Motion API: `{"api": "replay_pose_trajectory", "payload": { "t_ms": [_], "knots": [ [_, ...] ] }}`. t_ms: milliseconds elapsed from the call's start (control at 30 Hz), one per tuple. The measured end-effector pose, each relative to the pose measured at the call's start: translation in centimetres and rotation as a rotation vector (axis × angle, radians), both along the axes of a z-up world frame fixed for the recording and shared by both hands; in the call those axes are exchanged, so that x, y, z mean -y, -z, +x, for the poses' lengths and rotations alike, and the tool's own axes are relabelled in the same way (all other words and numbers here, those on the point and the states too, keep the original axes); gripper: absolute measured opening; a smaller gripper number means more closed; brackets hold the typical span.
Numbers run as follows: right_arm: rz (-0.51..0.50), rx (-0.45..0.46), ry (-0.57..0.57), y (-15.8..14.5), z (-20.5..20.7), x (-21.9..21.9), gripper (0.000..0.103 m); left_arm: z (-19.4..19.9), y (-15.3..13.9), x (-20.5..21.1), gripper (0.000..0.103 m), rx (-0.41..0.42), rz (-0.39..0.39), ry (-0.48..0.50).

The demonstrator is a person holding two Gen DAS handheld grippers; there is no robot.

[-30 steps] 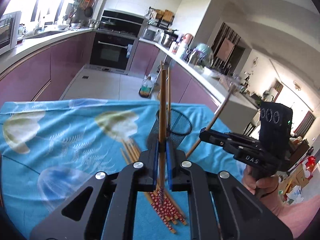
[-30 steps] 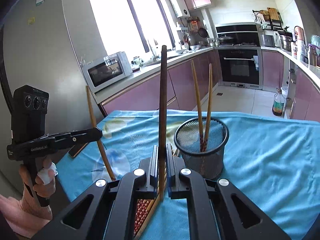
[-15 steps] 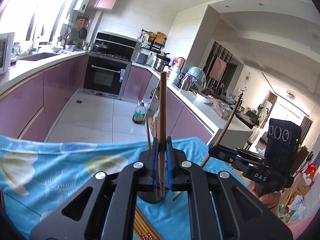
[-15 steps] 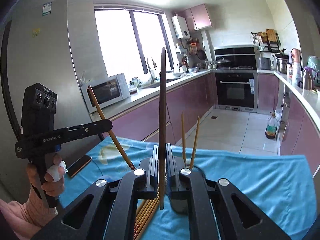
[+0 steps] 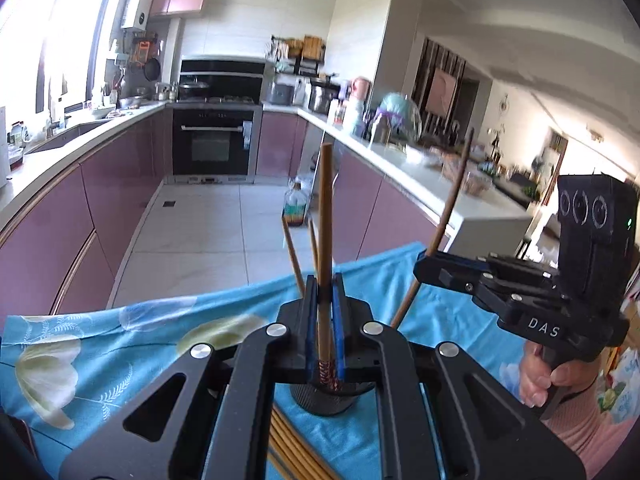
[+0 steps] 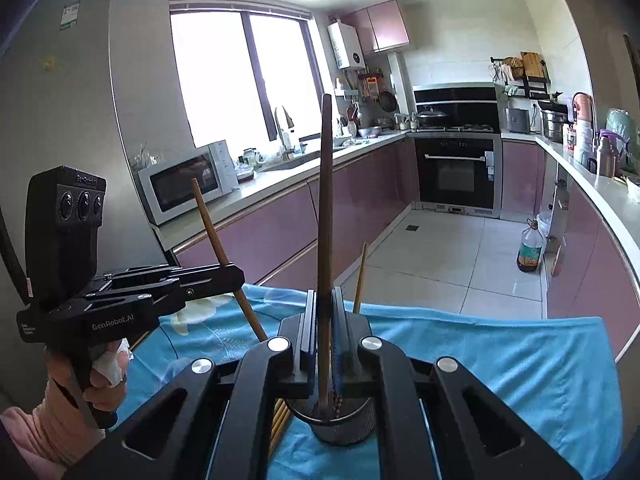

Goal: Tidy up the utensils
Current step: 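Lower both chopsticks into the mesh holder and open both grippers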

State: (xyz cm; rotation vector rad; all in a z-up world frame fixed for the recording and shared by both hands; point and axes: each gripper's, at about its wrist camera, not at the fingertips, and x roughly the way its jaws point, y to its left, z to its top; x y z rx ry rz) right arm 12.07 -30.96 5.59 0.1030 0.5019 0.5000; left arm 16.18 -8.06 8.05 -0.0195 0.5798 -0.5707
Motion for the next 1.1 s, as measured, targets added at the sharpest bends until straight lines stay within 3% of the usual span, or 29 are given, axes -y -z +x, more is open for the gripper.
{"api": "replay_pose_trajectory", "payload": {
  "t_ms": [133,433,733,800,867,1100],
  "knots": [
    [-0.028,-0.078,-0.009,1.7,1.3,-0.4,0.006,0.6,2.3,1.4,0.008,-0.060,0.065,0.028],
    [-0.063,-0.227,-0.015,4.8,4.3,-0.8,0.006,3.0,5.1,2.2,0.008,-0.139,0.099,0.051],
    [-0.039,-0.233,0.003,5.0,4.5,-1.1,0.008,4.7,6.5,2.0,0.009,-0.167,0.112,0.012],
    [-0.033,-0.224,0.000,4.8,4.2,-1.1,0.008,4.7,6.9,1.8,0.021,-0.168,0.114,-0.002],
    [-0.026,-0.215,0.006,4.6,3.9,-1.0,0.009,4.9,7.1,1.5,0.026,-0.165,0.118,-0.014],
    [-0.010,-0.187,0.012,4.6,2.1,-0.6,0.019,3.0,7.8,-0.3,0.030,-0.137,0.101,-0.058]
  ]
}}
